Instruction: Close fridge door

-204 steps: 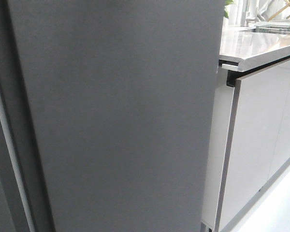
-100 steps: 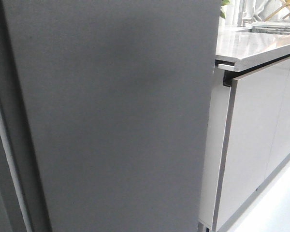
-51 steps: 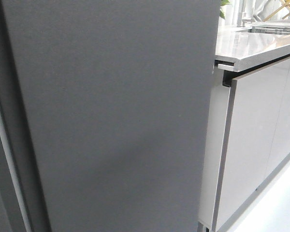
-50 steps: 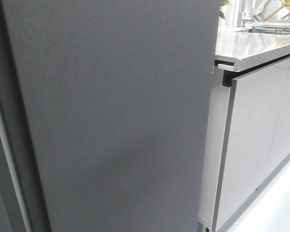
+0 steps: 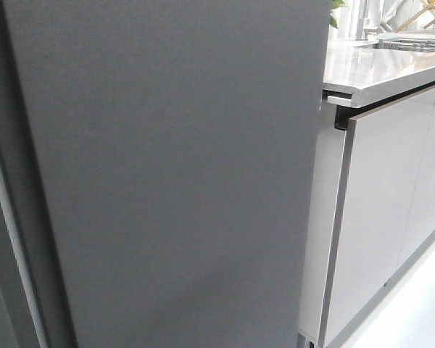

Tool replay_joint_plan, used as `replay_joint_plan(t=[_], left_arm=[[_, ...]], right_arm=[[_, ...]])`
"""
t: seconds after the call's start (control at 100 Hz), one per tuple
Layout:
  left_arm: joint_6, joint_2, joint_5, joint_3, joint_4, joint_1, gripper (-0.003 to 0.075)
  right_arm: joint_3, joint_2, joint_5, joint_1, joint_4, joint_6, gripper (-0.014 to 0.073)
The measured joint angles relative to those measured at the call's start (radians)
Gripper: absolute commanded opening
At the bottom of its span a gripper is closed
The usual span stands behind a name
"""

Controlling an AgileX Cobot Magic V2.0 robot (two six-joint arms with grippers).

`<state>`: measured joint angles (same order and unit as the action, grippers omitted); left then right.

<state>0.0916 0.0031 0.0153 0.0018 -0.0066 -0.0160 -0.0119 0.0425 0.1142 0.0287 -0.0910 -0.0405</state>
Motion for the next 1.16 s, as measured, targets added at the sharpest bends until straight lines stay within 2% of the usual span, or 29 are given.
replay_joint_plan(t=[0.54, 1.16], left_arm=[[0.000, 0.000, 0.000, 0.000, 0.000, 0.000, -0.0021], [0.000, 0.000, 0.000, 0.000, 0.000, 0.000, -0.0020]], right_arm=[[0.000, -0.050, -0.146, 0.006, 0.027, 0.000, -0.0076], [0.000, -0.050, -0.152, 0.006, 0.029, 0.000, -0.0076]])
